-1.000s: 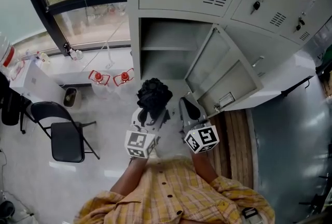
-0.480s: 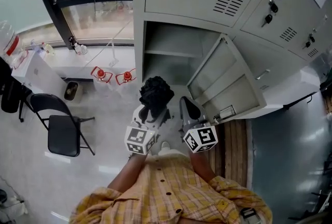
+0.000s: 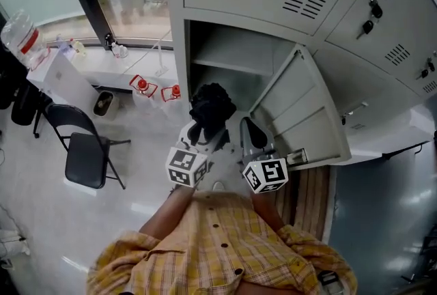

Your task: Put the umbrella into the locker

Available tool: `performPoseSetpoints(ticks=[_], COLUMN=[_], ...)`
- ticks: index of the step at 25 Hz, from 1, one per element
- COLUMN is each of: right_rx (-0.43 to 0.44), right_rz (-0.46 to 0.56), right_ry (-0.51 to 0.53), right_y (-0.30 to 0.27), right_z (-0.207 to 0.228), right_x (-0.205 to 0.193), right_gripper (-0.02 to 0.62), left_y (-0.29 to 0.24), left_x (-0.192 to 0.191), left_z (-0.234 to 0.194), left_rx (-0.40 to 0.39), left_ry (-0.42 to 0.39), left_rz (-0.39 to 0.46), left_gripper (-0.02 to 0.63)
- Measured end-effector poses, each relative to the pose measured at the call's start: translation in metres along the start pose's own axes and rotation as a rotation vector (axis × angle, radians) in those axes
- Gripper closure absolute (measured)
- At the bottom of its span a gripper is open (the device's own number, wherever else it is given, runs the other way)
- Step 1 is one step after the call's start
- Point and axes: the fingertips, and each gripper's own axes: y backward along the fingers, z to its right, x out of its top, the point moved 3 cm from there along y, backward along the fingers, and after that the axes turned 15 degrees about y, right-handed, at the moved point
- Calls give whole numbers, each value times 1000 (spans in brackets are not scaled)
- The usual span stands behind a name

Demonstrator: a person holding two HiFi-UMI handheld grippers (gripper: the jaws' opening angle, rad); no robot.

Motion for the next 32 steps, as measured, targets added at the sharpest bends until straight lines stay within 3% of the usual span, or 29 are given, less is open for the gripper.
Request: performPoseSetpoints(ticks=[8, 17, 27, 32], right_rx=[37, 36, 47, 51], right_rz=[7, 2, -9, -10], right_ry=[3, 7, 39, 35], right_y=[-8, -14, -14, -14], right_z=[6, 17, 21, 22], right_x=[-9, -18, -22, -23], right_gripper=[598, 598, 598, 598], left_y=[-17, -39, -62, -75], left_x=[-10, -25, -32, -34], left_z=[-15, -38, -53, -63], left_rx=[28, 31, 14, -20], left_ry=[120, 334, 514, 680], left_rz=[-25, -80, -128, -143], left_gripper=[374, 374, 374, 374])
